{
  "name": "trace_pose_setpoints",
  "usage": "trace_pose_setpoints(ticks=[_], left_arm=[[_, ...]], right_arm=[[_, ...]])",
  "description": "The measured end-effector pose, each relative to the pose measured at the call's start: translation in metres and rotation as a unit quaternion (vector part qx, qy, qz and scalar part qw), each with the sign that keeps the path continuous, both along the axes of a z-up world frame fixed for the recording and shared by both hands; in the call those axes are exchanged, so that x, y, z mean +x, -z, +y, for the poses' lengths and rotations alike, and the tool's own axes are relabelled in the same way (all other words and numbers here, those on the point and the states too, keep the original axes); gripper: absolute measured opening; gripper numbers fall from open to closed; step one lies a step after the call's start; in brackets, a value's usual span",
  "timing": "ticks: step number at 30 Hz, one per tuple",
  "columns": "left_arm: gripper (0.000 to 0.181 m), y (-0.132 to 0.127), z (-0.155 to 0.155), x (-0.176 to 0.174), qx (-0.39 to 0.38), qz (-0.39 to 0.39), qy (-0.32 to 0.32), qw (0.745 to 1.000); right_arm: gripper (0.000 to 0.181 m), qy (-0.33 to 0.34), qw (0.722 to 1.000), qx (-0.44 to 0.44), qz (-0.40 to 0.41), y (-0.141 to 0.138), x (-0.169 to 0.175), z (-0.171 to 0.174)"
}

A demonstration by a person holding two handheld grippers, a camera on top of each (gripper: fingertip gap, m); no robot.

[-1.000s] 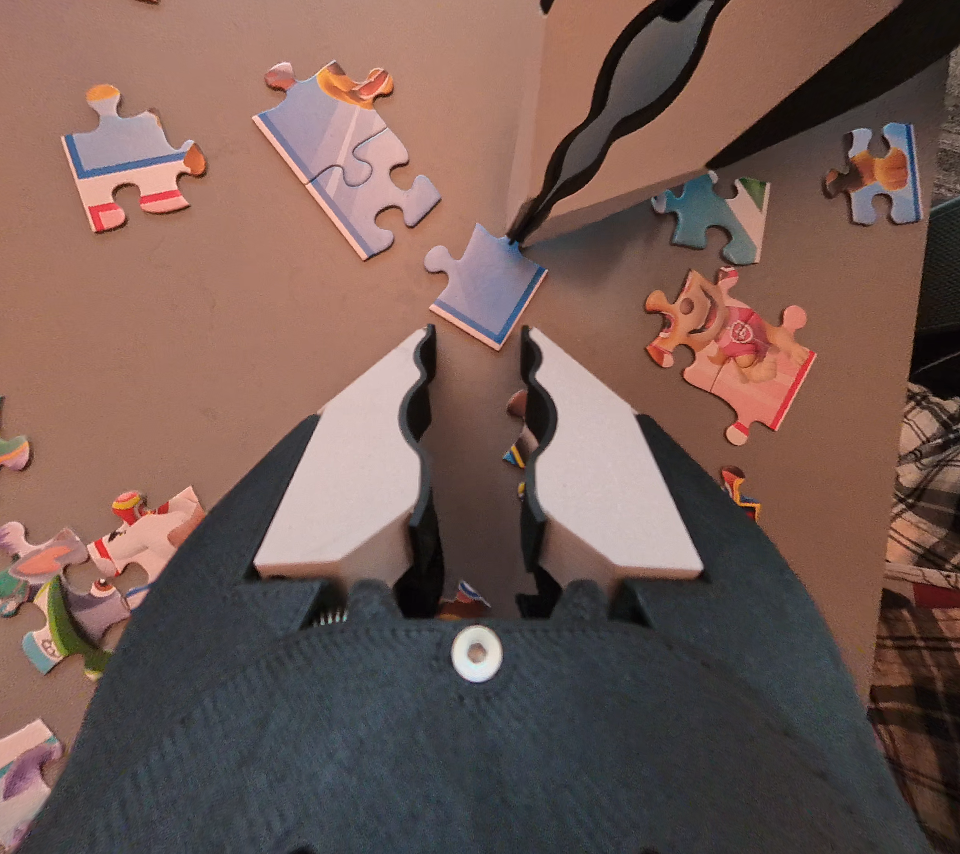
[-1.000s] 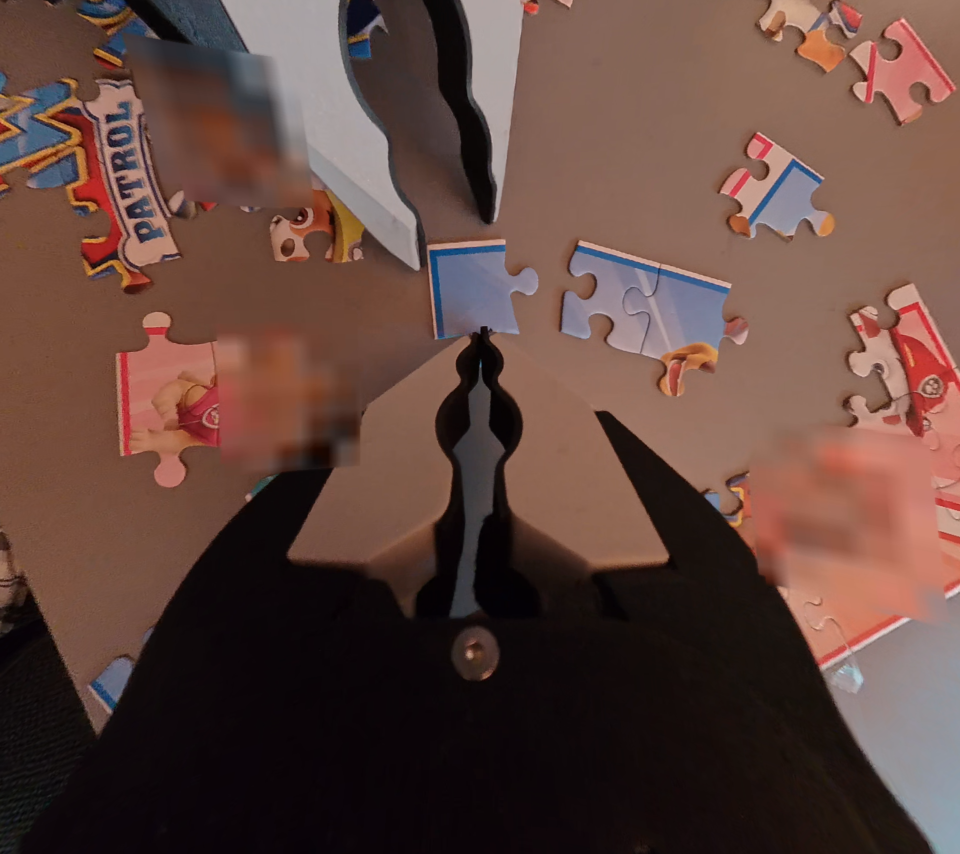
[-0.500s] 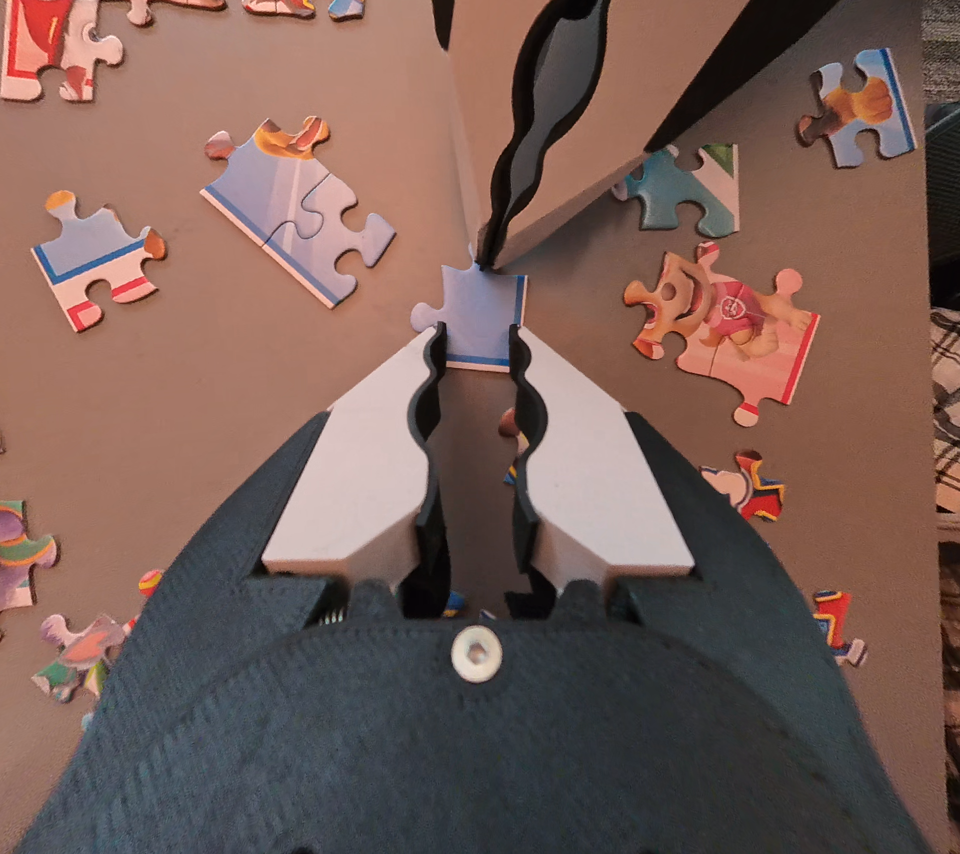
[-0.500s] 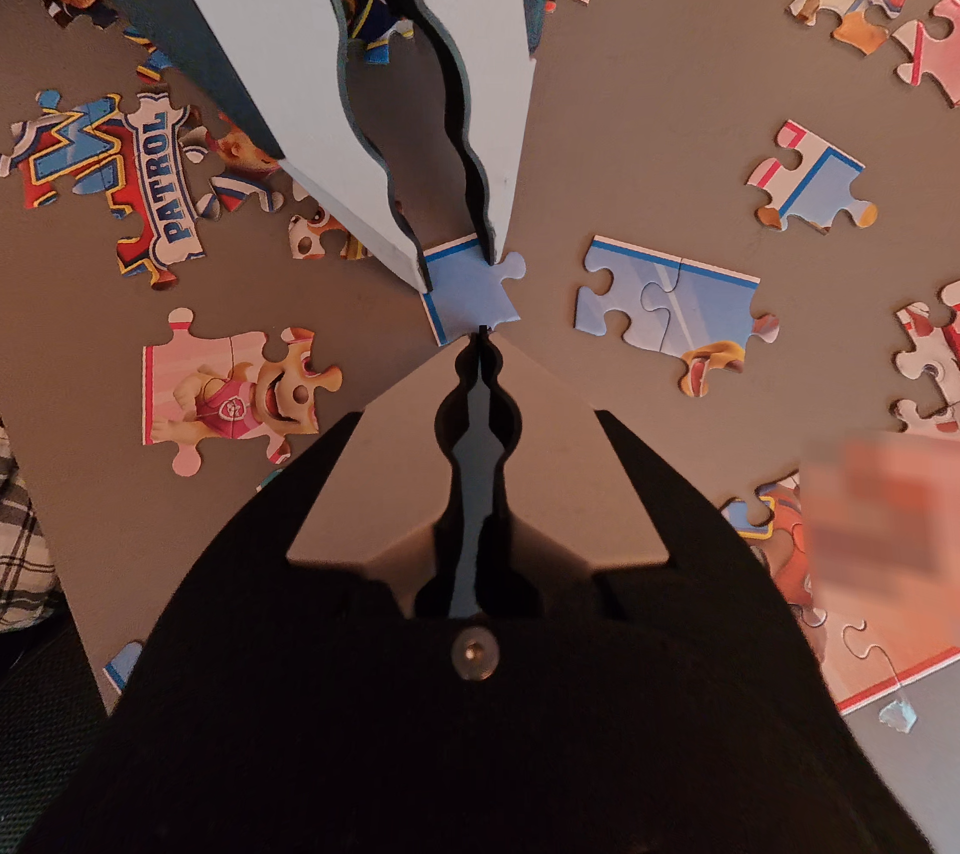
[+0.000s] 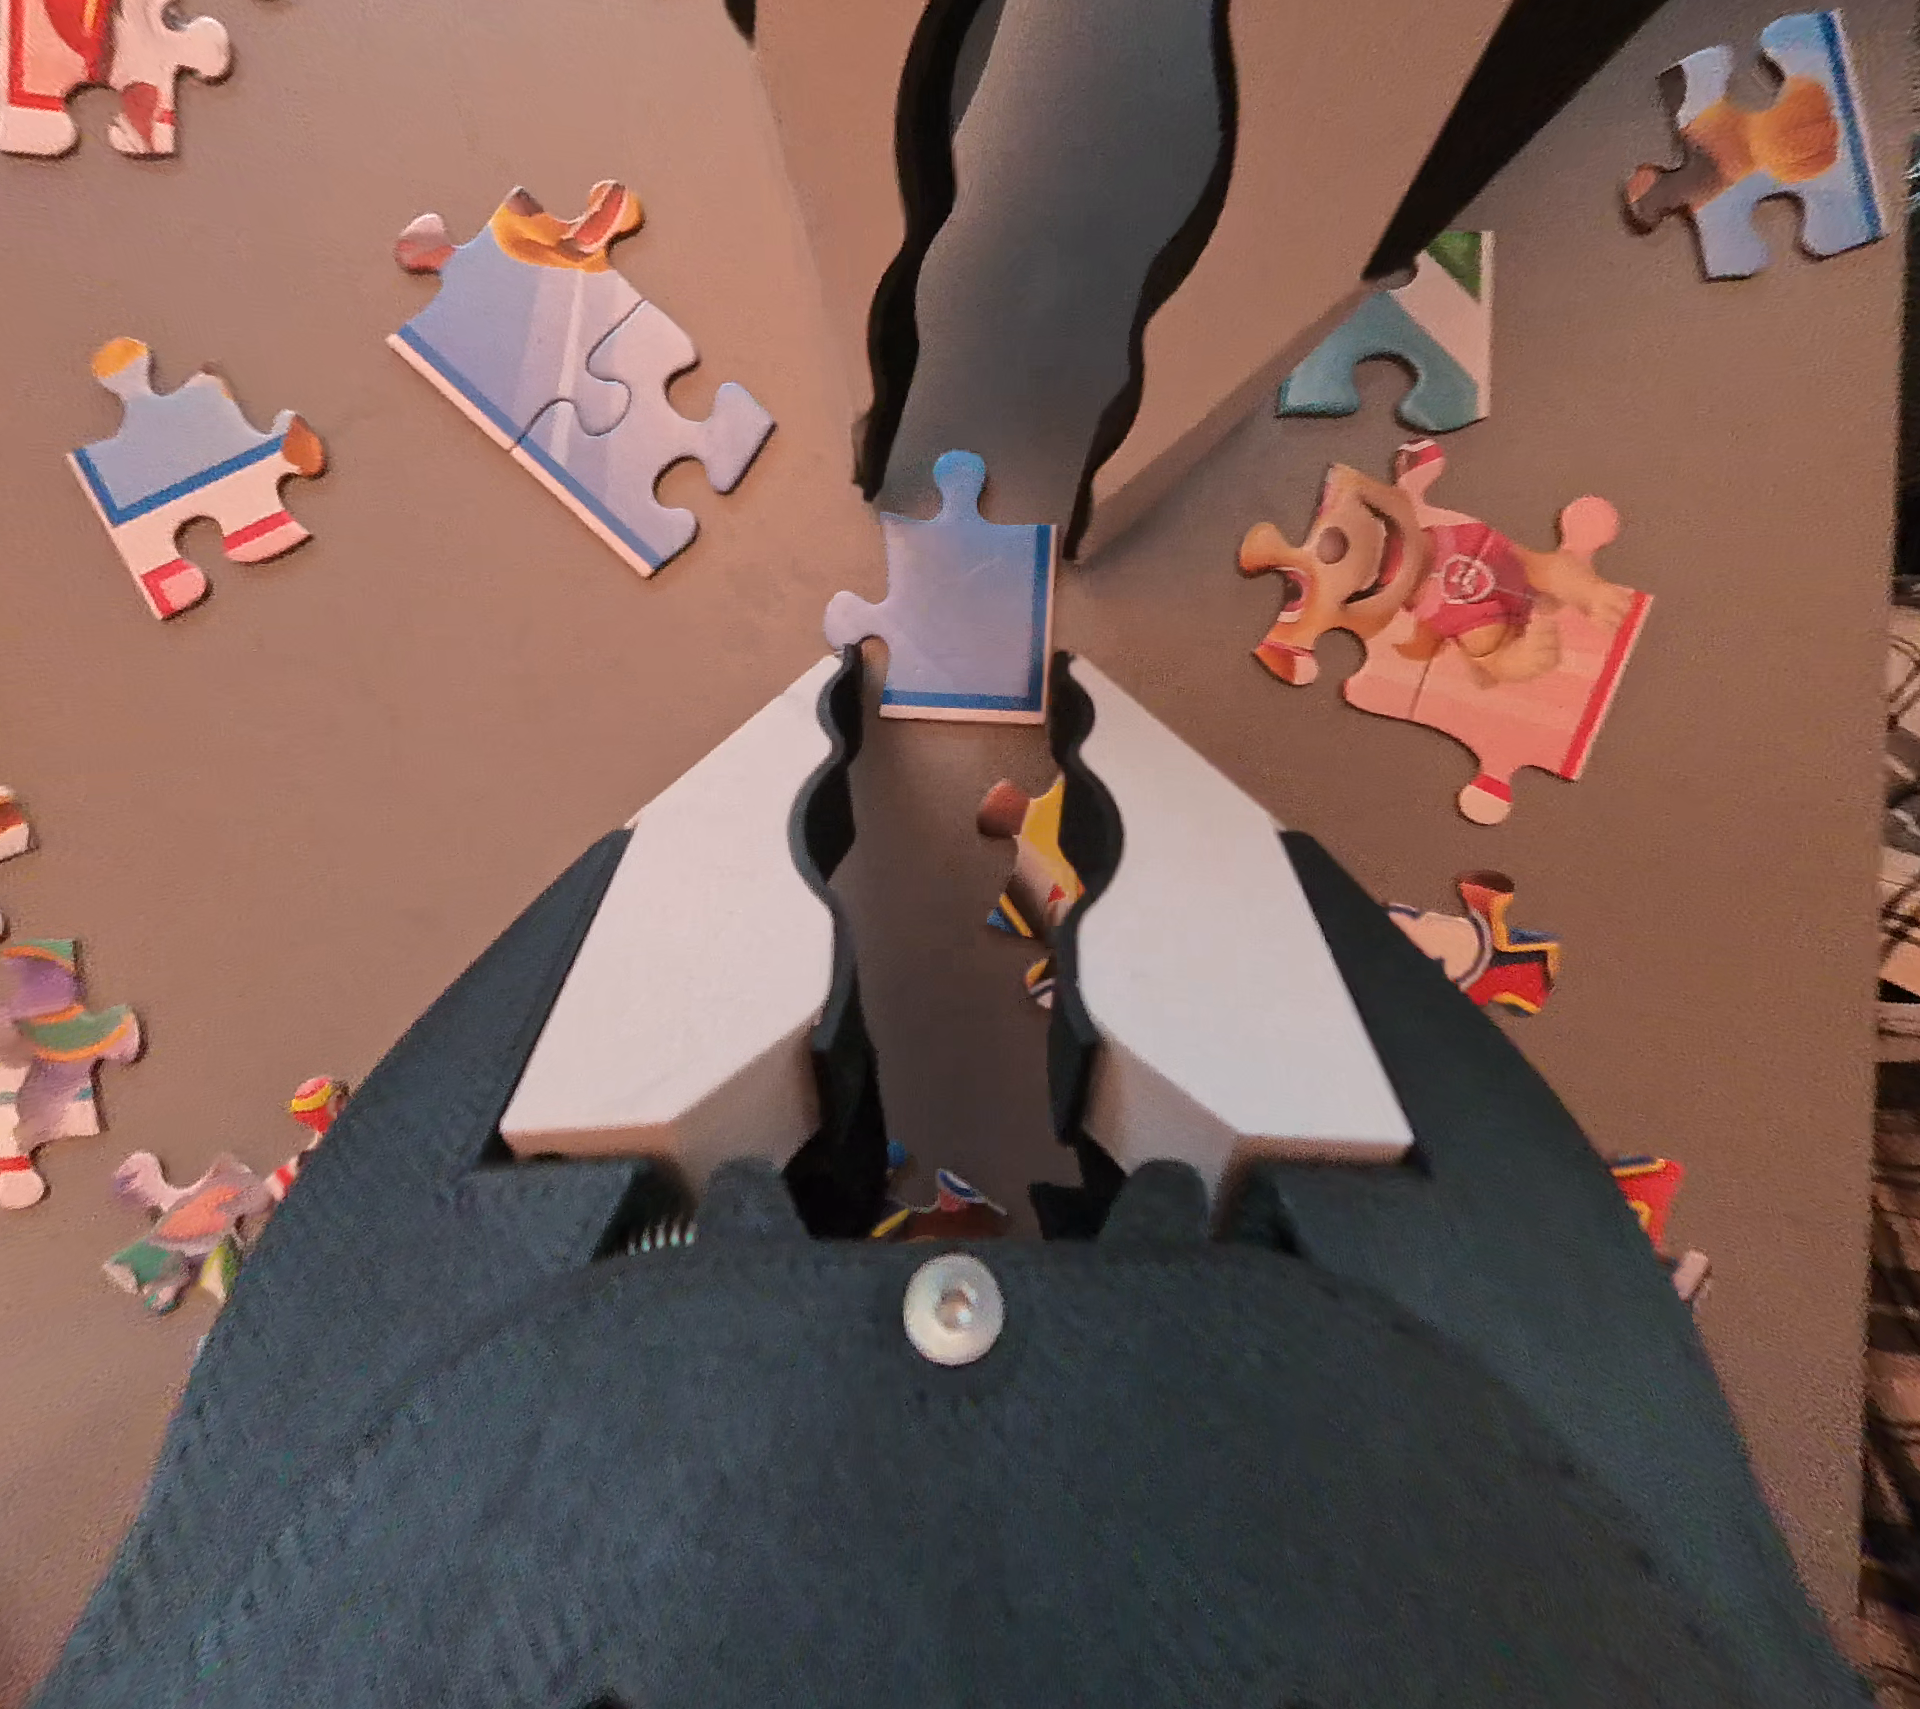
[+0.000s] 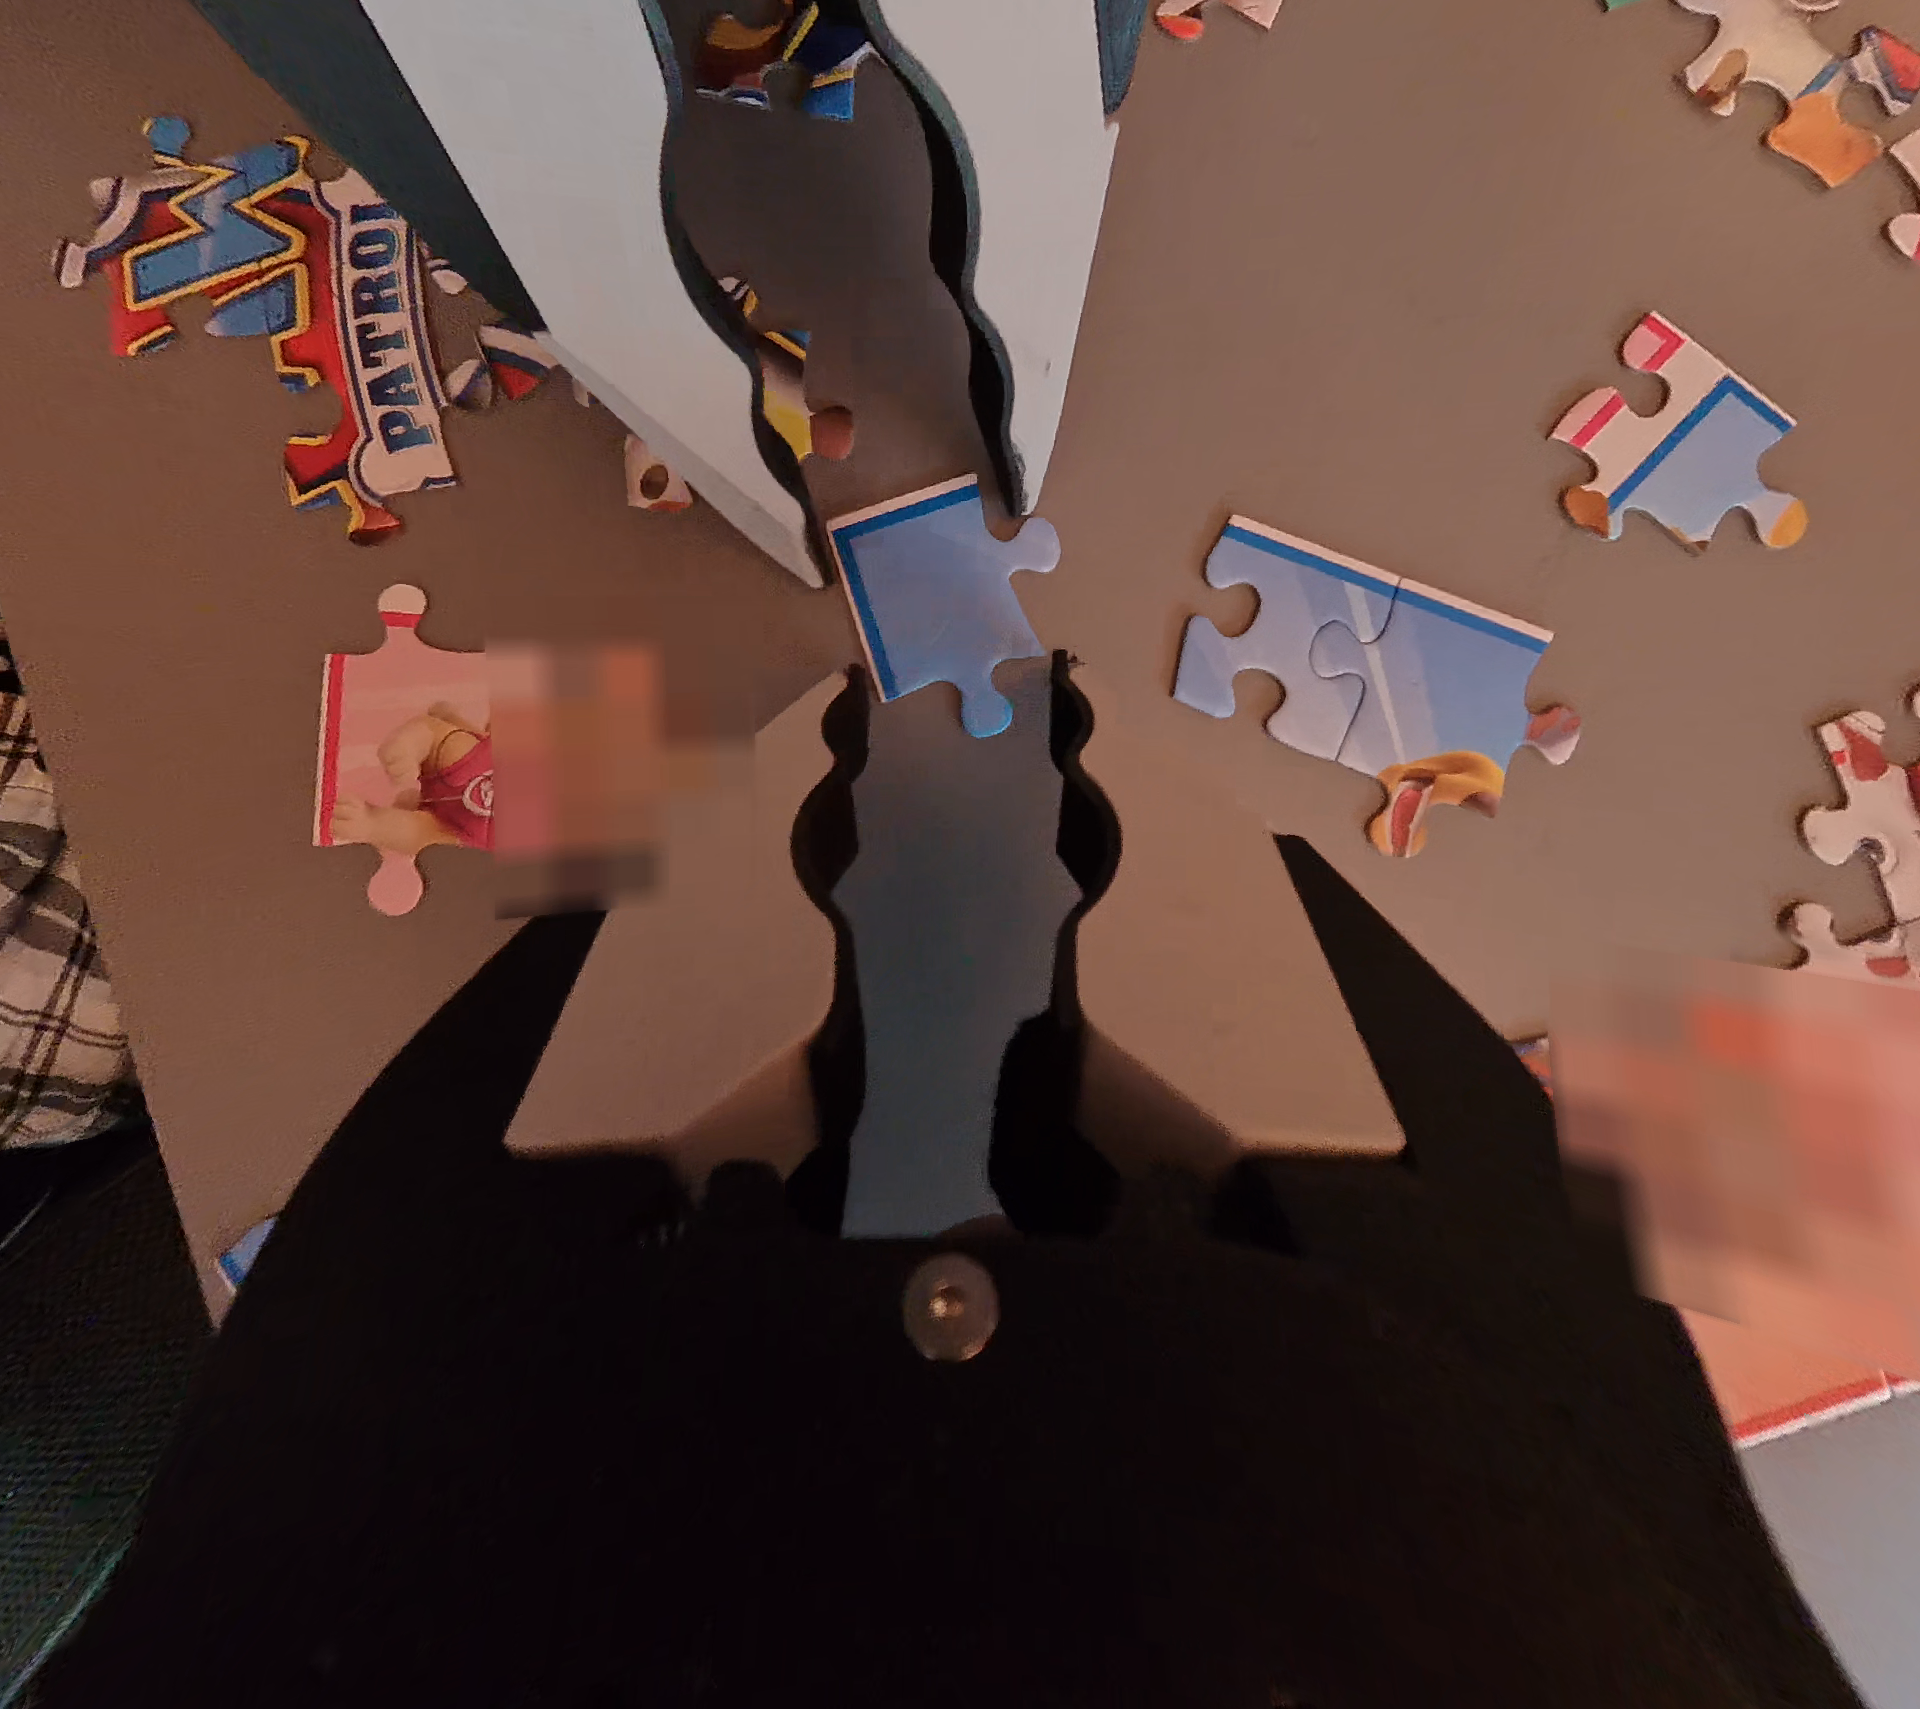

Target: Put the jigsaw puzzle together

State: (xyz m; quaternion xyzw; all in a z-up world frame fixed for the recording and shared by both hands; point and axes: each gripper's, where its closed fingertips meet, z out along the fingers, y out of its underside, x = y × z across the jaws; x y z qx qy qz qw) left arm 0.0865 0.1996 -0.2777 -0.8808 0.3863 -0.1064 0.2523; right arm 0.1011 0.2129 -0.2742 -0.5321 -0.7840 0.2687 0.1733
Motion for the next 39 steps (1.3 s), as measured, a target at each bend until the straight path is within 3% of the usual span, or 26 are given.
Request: trace_pose_setpoints(ticks=[6,9,11,14,16,17,24,32,35,38,39], left_arm=[[0.027,0.0,-0.002,0.008,0.032,-0.003,0.001,0.999],[0.027,-0.001,-0.002,0.008,0.045,0.004,0.003,0.999],[0.013,-0.001,-0.006,0.014,0.051,0.01,0.017,0.999],[0.009,-0.001,-0.007,0.016,0.061,0.028,0.021,0.997],[0.01,-0.001,-0.009,0.015,0.056,0.025,0.021,0.998],[0.011,-0.002,-0.011,0.015,0.05,0.017,0.019,0.998],[0.03,-0.008,-0.004,-0.002,0.048,0.012,-0.016,0.999],[0.023,-0.029,0.037,-0.015,0.047,0.005,-0.018,0.999],[0.027,-0.022,0.051,-0.018,0.028,0.048,-0.008,0.998],[0.027,-0.031,0.048,-0.003,0.029,0.025,-0.001,0.999],[0.028,-0.033,0.044,0.0,0.029,0.024,0.002,0.999]], right_arm=[[0.04,-0.027,1.0,-0.006,-0.005,0.002,-0.003,0.0],[0.032,-0.037,0.999,-0.006,-0.007,0.002,-0.002,-0.002],[0.031,-0.036,0.999,-0.003,-0.005,0.002,-0.002,-0.003],[0.031,-0.04,0.999,0.01,-0.002,0.002,-0.001,-0.003],[0.004,-0.048,0.999,0.021,0.002,0.002,0.0,-0.005],[0.0,-0.047,0.998,0.03,0.008,0.002,0.0,-0.006],[0.0,-0.033,0.999,0.043,0.004,0.002,0.006,-0.003],[0.0,0.022,0.997,0.053,-0.047,0.003,0.027,0.006],[0.0,0.054,0.995,0.057,-0.067,0.003,0.038,0.014],[0.001,0.081,0.992,0.055,-0.078,0.002,0.051,0.019],[0.012,0.096,0.99,0.066,-0.076,-0.002,0.055,0.023]])
